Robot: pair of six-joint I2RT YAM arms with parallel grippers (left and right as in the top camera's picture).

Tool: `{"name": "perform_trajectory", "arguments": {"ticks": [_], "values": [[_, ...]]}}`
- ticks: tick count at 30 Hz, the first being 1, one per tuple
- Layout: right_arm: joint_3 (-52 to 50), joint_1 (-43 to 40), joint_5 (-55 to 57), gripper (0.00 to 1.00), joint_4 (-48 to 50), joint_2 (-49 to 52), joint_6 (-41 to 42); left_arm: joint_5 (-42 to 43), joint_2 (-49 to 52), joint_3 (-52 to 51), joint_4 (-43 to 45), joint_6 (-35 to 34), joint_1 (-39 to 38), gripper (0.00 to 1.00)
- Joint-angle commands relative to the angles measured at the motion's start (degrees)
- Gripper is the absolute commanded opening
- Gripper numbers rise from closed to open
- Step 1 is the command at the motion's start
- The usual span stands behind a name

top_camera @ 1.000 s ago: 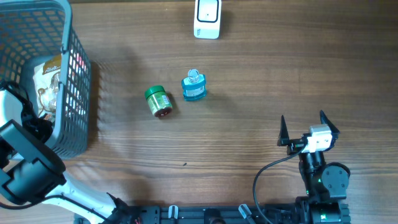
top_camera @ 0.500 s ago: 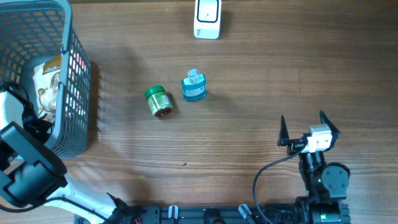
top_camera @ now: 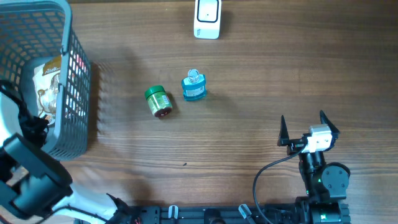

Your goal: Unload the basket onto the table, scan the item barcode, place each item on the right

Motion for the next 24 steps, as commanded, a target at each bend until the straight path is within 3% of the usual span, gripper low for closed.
{"name": "perform_trajectory", "arguments": {"ticks": [1,5,6,7,8,11,14,18,22,24], "values": [[-0.04,0.07,-0.94,1.00,0.13,0.00,-0.70,2.27,-3.21,0.50,0.55,1.40,0.48,0.04],[-0.04,0.07,-0.94,1.00,0.13,0.00,-0.70,3.06,-3.39,0.46,1.20,1.33,0.48,0.04],[-0.04,0.07,-0.94,1.00,0.13,0.00,-0.70,3.06,-3.39,0.46,1.25,1.31,0.48,0.10],[-0.04,0.07,-0.94,1.00,0.13,0.00,-0.70,3.06,-3.39,0.35,1.62,1.31,0.48,0.42],[-0.04,0.07,-0.94,1.00,0.13,0.00,-0.70,3.04,-3.37,0.24,1.90,1.31,0.48,0.55],[-0.04,0.07,-0.94,1.00,0.13,0.00,-0.70,3.02,-3.37,0.20,3.74,1.31,0.48,0.73],[-0.04,0.07,-0.94,1.00,0.13,0.00,-0.70,3.02,-2.54,0.15,5.29,1.33,0.48,0.73],[-0.04,0.07,-0.94,1.00,0.15,0.00,-0.72,2.43,1.53,-0.33,5.55,1.29,0.48,0.65],[-0.04,0.07,-0.94,1.00,0.13,0.00,-0.70,2.12,5.31,-1.05,5.77,0.85,0.50,0.50],[-0.04,0.07,-0.94,1.00,0.13,0.00,-0.72,1.55,5.79,-1.07,5.99,0.85,0.55,0.50]]}}
